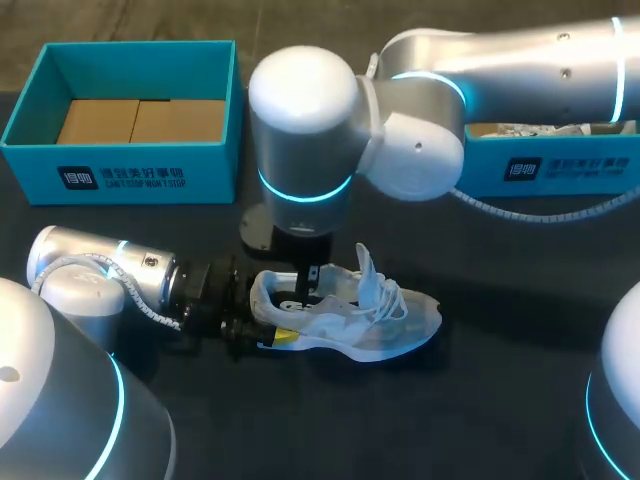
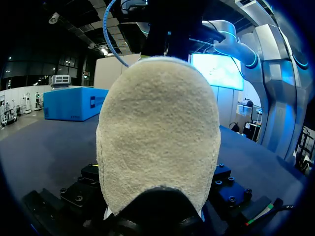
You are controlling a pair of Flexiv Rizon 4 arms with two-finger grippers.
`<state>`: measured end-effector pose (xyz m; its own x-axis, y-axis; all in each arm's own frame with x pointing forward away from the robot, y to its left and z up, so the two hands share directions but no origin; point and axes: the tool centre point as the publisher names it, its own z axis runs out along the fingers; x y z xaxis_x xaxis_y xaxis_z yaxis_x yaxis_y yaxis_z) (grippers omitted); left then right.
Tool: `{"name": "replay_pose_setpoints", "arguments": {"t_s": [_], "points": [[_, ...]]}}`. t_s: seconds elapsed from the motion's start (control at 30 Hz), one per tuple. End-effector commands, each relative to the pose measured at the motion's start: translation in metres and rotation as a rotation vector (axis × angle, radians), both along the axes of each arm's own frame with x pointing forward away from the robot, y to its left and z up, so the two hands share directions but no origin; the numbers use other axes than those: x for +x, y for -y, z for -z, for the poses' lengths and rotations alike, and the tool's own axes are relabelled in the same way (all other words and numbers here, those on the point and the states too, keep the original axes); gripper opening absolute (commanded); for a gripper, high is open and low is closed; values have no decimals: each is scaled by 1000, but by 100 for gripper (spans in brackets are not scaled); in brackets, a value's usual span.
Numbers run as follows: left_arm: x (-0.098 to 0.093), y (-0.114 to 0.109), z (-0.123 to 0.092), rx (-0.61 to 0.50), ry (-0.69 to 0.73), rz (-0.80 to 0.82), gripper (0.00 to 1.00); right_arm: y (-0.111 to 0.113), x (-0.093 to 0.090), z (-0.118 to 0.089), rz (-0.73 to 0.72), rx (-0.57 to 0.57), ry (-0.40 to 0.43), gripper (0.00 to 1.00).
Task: Take the shoe out of the shoebox, open the shoe tongue, remove and reinsert the insole, then place the shoe into the shoebox
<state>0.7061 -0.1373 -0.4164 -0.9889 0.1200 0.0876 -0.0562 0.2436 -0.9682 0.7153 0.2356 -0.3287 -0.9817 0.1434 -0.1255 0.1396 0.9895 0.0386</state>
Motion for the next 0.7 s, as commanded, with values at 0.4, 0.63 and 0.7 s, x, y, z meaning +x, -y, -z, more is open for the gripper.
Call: {"name": "replay_pose_setpoints", "arguments": {"t_s": [0.4, 0.63, 0.7], "points": [[0, 0, 3, 3, -1, 1, 0, 16, 14, 40, -16, 61, -12, 0], [0, 0, 3, 3, -1, 1, 0, 14, 19, 55, -14, 61, -42, 0], [0, 0, 3, 3, -1, 1, 0, 16, 17, 57, -9, 69, -41, 0]]}}
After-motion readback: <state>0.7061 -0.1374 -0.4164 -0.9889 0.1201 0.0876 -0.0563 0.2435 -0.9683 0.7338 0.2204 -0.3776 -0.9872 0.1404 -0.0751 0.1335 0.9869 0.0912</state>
